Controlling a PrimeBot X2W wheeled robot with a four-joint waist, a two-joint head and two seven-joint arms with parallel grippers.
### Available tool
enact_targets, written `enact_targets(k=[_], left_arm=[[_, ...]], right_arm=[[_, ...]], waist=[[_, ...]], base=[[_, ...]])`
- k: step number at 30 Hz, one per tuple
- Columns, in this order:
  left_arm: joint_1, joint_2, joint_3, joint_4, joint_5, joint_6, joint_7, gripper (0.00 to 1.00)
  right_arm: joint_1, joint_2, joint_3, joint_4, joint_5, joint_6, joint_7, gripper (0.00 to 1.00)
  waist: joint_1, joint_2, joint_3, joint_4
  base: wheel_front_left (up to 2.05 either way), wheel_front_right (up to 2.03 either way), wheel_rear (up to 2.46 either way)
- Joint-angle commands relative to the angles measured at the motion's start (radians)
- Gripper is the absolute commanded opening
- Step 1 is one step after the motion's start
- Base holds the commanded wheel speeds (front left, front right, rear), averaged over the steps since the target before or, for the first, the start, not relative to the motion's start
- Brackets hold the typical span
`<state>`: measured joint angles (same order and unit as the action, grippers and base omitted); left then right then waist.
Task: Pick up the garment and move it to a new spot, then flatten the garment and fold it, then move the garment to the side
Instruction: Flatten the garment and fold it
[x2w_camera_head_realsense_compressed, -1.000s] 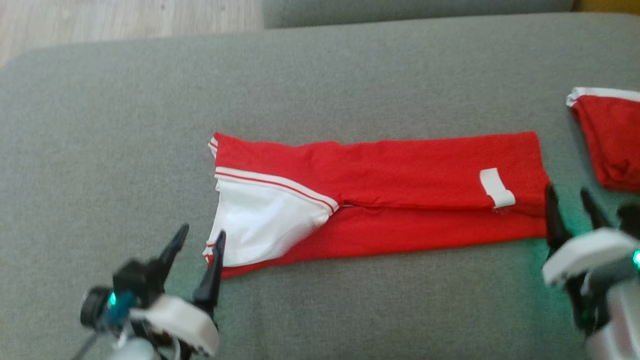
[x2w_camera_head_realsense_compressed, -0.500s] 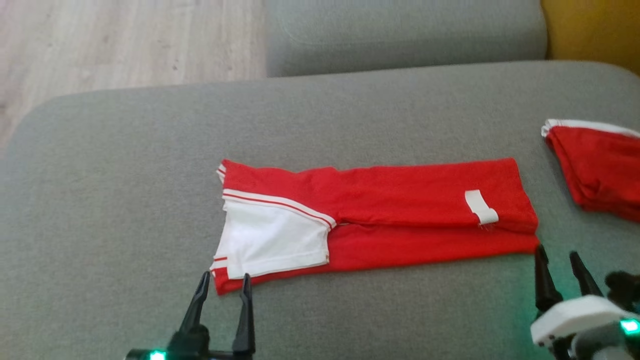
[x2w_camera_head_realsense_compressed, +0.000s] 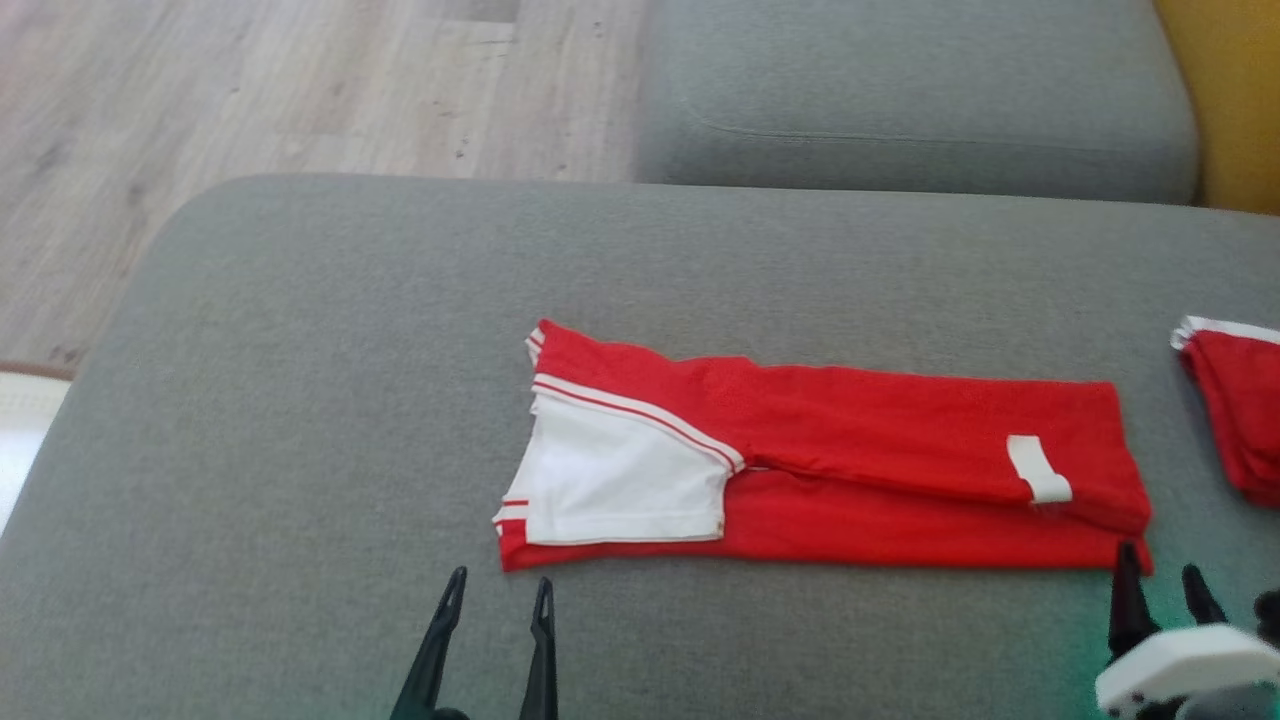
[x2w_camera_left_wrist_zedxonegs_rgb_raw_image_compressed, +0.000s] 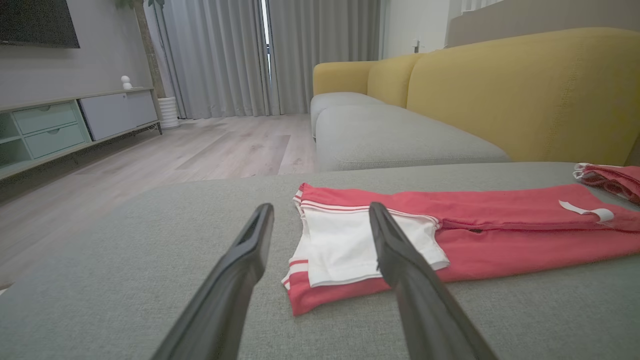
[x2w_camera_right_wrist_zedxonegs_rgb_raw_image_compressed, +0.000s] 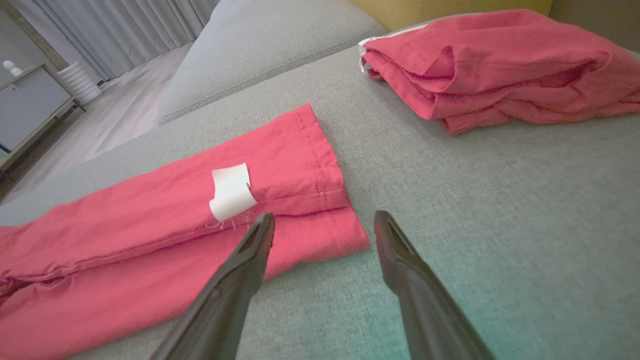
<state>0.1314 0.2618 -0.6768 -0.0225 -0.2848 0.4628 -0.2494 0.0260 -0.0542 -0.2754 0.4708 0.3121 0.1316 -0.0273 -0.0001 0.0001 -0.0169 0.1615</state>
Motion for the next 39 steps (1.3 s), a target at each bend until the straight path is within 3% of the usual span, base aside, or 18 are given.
enact_targets(k=[1,14,20,21,22,23,24,32,39], left_arm=[[-0.028,-0.013,0.037,-0.035,0.013,-0.004,-0.012,1.00],[-0.040,-0.066,0.075,-0.036,0.103,-0.048,-0.012,1.00],[-0.047,-0.095,0.100,-0.032,0.122,-0.066,-0.012,1.00],[-0.047,-0.103,0.107,-0.028,0.126,-0.075,-0.012,1.00],[-0.047,-0.110,0.114,-0.025,0.131,-0.082,-0.012,1.00],[-0.047,-0.110,0.114,-0.025,0.131,-0.082,-0.012,1.00],[-0.047,-0.114,0.119,-0.024,0.134,-0.086,-0.012,1.00],[-0.041,-0.132,0.150,-0.015,0.150,-0.113,-0.012,1.00],[-0.031,-0.138,0.174,-0.011,0.166,-0.131,-0.012,1.00]], right_arm=[[-0.069,-0.009,0.010,-0.022,-0.006,-0.001,0.003,1.00],[-0.280,-0.027,-0.196,0.162,-0.137,-0.001,0.068,1.00],[-0.316,-0.013,-0.217,0.239,-0.177,-0.001,0.110,1.00],[-0.321,-0.008,-0.205,0.256,-0.166,-0.001,0.117,0.90],[-0.323,-0.004,-0.191,0.266,-0.154,-0.001,0.113,0.15],[-0.323,-0.004,-0.191,0.266,-0.154,-0.001,0.113,0.15],[-0.324,-0.003,-0.183,0.270,-0.144,-0.001,0.112,0.00],[-0.317,-0.005,-0.147,0.255,-0.110,-0.001,0.052,0.00],[-0.292,-0.076,-0.145,0.155,-0.020,-0.001,0.074,0.00]], waist=[[0.0001,-0.0001,0.003,0.015],[0.0001,-0.0001,0.089,0.055],[0.0001,-0.0001,0.111,0.052],[0.0001,-0.0001,0.115,0.048],[0.0001,-0.0001,0.118,0.044],[0.0001,-0.0001,0.118,0.044],[0.0001,-0.0001,0.118,0.041],[0.0001,-0.0001,0.109,0.012],[0.0001,-0.0001,0.096,-0.019]], base=[[0.00,0.00,0.00],[0.00,0.00,0.00],[0.00,0.00,0.00],[0.00,0.00,0.00],[0.00,0.00,0.00],[0.00,0.00,0.00],[0.00,0.00,0.00],[0.00,0.00,0.00],[0.00,0.00,0.00]])
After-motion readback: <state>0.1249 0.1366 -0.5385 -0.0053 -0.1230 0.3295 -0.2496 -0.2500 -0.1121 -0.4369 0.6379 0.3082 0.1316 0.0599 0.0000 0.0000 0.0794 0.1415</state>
